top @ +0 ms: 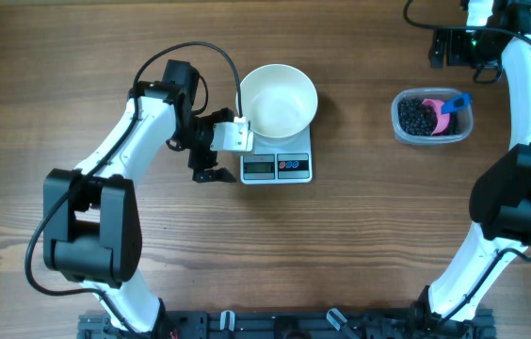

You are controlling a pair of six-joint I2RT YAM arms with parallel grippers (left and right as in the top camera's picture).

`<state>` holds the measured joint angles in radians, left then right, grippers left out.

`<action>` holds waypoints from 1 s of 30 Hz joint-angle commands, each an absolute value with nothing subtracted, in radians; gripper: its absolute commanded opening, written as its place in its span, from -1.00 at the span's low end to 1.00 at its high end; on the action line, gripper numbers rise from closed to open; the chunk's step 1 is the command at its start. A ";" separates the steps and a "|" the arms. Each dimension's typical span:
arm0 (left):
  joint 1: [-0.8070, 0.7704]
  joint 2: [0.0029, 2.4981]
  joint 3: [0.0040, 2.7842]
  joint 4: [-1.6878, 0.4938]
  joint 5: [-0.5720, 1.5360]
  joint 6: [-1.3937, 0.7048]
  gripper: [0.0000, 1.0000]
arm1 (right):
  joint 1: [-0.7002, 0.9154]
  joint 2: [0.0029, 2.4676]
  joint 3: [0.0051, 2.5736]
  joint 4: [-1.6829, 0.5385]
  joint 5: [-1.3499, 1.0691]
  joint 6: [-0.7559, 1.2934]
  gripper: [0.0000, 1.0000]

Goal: Scoop item into bowl and weigh 150g on scale

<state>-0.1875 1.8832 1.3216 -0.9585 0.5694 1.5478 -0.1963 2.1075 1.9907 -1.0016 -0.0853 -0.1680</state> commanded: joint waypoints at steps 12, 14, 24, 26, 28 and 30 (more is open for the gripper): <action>-0.174 1.895 1.312 -0.918 0.560 1.560 1.00 | -0.196 2.082 2.007 -1.001 -0.079 -0.155 0.99; -0.158 1.895 1.312 -0.915 0.585 1.559 1.00 | -0.196 2.082 2.008 -1.001 -0.079 -0.155 0.99; -0.132 1.895 1.312 -0.901 0.612 1.485 1.00 | -0.196 2.082 2.007 -1.001 -0.079 -0.155 0.99; -0.132 1.895 1.312 -0.901 0.612 1.485 1.00 | -0.196 2.082 2.007 -1.001 -0.079 -0.155 1.00; -0.132 1.895 1.312 -0.901 0.612 1.485 1.00 | -0.196 2.082 2.008 -1.001 -0.079 -0.155 0.99; -0.132 1.895 1.312 -0.901 0.612 1.485 1.00 | -0.196 2.082 2.008 -1.001 -0.079 -0.155 1.00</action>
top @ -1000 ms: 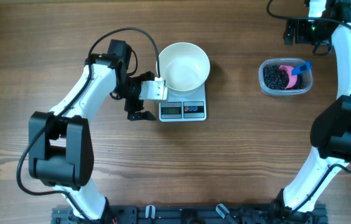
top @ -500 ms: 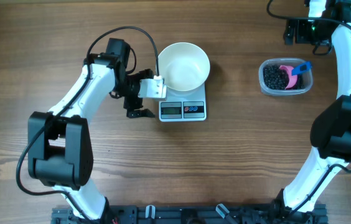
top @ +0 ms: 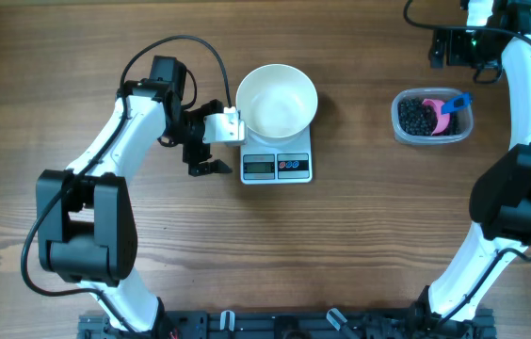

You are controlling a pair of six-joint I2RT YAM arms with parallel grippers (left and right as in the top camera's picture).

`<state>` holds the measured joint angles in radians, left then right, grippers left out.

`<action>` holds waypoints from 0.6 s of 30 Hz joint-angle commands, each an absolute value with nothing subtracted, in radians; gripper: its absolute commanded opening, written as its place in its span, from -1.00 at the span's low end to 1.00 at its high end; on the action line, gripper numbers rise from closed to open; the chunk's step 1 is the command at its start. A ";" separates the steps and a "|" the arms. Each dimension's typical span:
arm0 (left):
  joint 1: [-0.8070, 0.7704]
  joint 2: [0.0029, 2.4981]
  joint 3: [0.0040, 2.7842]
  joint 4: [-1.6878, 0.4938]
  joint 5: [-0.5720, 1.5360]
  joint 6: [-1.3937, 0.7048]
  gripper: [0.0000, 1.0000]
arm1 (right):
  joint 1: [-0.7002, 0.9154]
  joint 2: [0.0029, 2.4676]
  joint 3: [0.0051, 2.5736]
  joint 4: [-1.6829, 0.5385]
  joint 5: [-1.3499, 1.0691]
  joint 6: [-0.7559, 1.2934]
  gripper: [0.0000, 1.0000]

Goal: Scoop item into bowl and weigh 150g on scale

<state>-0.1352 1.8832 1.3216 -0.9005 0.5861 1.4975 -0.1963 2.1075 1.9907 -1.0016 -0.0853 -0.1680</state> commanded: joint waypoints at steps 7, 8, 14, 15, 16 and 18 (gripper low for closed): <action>-0.132 1.895 1.312 -0.901 0.612 1.485 1.00 | -0.196 2.082 2.007 -0.960 -0.080 -0.155 0.99; -0.132 1.895 1.312 -0.901 0.612 1.485 1.00 | -0.196 2.082 2.008 -0.956 -0.080 -0.154 0.99; -0.132 1.895 1.312 -0.901 0.612 1.485 1.00 | -0.196 2.082 2.008 -0.961 -0.096 -0.155 0.99; -0.132 1.895 1.312 -0.901 0.612 1.485 1.00 | -0.196 2.082 2.007 -0.968 -0.099 -0.155 0.99; -0.132 1.895 1.312 -0.901 0.612 1.485 1.00 | -0.196 2.082 2.008 -0.975 -0.099 -0.155 1.00; -0.132 1.895 1.312 -0.901 0.612 1.485 1.00 | -0.196 2.082 2.007 -1.008 -0.105 -0.155 0.99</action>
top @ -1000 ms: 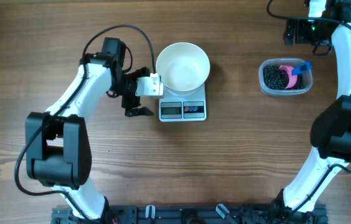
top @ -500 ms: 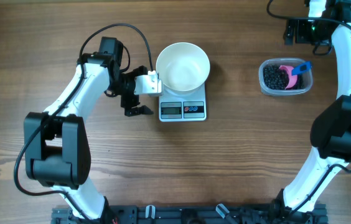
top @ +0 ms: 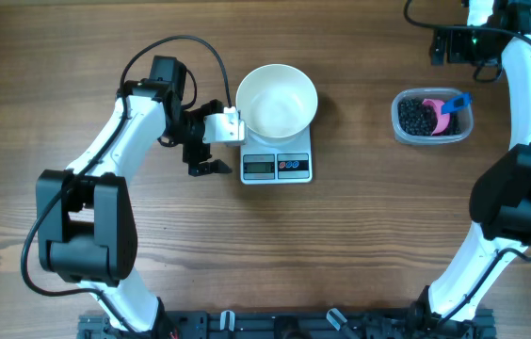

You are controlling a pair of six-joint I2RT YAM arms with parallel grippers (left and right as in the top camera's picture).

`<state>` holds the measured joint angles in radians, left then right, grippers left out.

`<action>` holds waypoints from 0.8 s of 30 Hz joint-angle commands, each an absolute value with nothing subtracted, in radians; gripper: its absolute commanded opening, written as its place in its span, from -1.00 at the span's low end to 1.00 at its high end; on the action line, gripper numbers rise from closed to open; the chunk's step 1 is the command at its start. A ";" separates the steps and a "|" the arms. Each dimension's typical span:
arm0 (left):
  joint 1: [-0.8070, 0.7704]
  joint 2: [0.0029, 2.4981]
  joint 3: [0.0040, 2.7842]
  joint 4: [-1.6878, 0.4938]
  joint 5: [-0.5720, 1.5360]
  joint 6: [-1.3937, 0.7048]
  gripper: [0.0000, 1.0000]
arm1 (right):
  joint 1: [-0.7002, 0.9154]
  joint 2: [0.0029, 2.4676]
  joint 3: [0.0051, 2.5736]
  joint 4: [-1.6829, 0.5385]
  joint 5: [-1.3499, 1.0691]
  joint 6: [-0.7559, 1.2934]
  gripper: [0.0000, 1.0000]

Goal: Scoop item into bowl and weigh 150g on scale

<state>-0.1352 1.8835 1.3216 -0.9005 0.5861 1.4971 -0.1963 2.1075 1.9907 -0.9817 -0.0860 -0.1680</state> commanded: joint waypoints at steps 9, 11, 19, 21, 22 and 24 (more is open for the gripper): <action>-0.132 1.895 1.312 -0.901 0.612 1.485 1.00 | -0.196 2.081 2.273 -1.233 -0.044 -0.184 0.99; -0.132 1.895 1.312 -0.901 0.612 1.485 1.00 | -0.197 2.076 2.333 -1.320 -0.046 -0.184 1.00; -0.132 1.895 1.312 -0.901 0.612 1.485 1.00 | -0.265 2.078 2.053 -1.382 -0.095 -0.263 0.99; -0.132 1.895 1.312 -0.901 0.612 1.485 1.00 | -0.295 2.078 2.012 -1.340 -0.205 -0.299 0.99; -0.132 1.895 1.312 -0.901 0.612 1.485 1.00 | -0.303 2.078 1.998 -1.335 -0.242 -0.323 0.99; -0.132 1.895 1.312 -0.901 0.612 1.485 1.00 | -0.305 2.078 1.977 -1.328 -0.272 -0.345 0.99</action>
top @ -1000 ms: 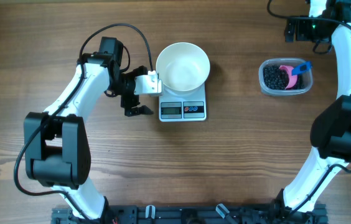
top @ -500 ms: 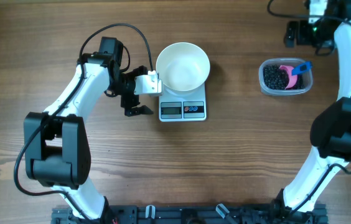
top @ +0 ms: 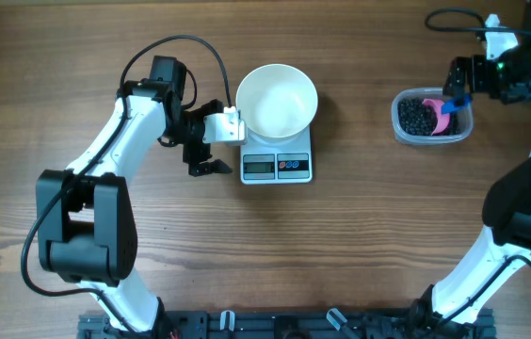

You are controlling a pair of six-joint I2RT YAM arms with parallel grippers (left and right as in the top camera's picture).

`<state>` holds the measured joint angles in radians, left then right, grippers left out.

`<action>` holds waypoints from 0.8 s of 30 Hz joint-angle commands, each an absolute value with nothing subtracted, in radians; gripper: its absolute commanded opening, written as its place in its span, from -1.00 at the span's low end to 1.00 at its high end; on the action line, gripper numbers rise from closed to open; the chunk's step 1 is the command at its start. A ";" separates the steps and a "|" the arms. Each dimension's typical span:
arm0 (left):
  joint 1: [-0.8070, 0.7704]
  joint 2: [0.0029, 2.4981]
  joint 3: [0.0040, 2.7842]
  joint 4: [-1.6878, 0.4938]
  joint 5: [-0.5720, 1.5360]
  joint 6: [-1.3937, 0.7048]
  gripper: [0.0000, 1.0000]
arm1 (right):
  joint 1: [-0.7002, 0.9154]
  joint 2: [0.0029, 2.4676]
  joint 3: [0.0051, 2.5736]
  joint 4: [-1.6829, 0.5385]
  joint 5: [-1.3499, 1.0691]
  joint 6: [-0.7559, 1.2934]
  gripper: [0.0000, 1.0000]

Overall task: Scoop item into bowl and weigh 150g on scale
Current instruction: 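Close the right gripper on the scoop's blue handle in the tub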

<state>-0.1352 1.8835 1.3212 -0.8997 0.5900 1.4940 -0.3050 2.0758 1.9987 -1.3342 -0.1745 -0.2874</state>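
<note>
A white bowl [top: 277, 100] stands on the small grey scale [top: 277, 166] at centre. My left gripper [top: 217, 147] is open just left of the scale; its white fingertip [top: 225, 125] is at the bowl's left rim and holds nothing. At the right, a clear tub [top: 431, 117] holds dark beads and a pink scoop with a blue handle [top: 452, 103]. My right gripper [top: 458, 83] hovers just above the tub's far right edge, by the scoop handle. It looks open, with nothing in it.
The wooden table [top: 360, 245] carries only the scale and the tub. Both arm bases stand near the front edge, left [top: 82, 235] and right [top: 520, 212]. A black rail [top: 284, 325] runs along the front.
My right gripper has moved from the far right corner towards me, down to the tub's edge by the scoop handle. The left arm, bowl and scale are unchanged.
At first my left gripper sat against the scale's left side under the bowl rim. It then drew back a little to the left and stayed there, open. My right arm stayed at the far corner, and now it is over the tub.
</note>
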 commanded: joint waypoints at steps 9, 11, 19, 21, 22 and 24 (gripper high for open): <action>-0.132 1.895 1.312 -0.901 0.612 1.485 1.00 | -0.278 2.078 1.903 -1.299 -0.203 -0.363 0.05; -0.132 1.895 1.312 -0.901 0.612 1.485 1.00 | -0.278 2.078 1.903 -1.261 -0.203 -0.307 -0.14; -0.132 1.895 1.312 -0.901 0.612 1.485 1.00 | -0.278 2.078 1.903 -1.285 -0.204 -0.311 -0.18; -0.132 1.895 1.312 -0.901 0.612 1.485 1.00 | -0.278 2.078 1.903 -1.287 -0.204 -0.310 -0.18; -0.132 1.895 1.312 -0.901 0.612 1.485 1.00 | -0.278 2.078 1.903 -1.297 -0.204 -0.310 -0.18; -0.132 1.895 1.312 -0.901 0.612 1.485 1.00 | -0.278 2.078 1.903 -1.314 -0.204 -0.310 -0.24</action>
<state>-0.1352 1.8835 1.3212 -0.9001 0.5900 1.4937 -0.2783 2.0758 1.9068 -1.3037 -0.2119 -0.3164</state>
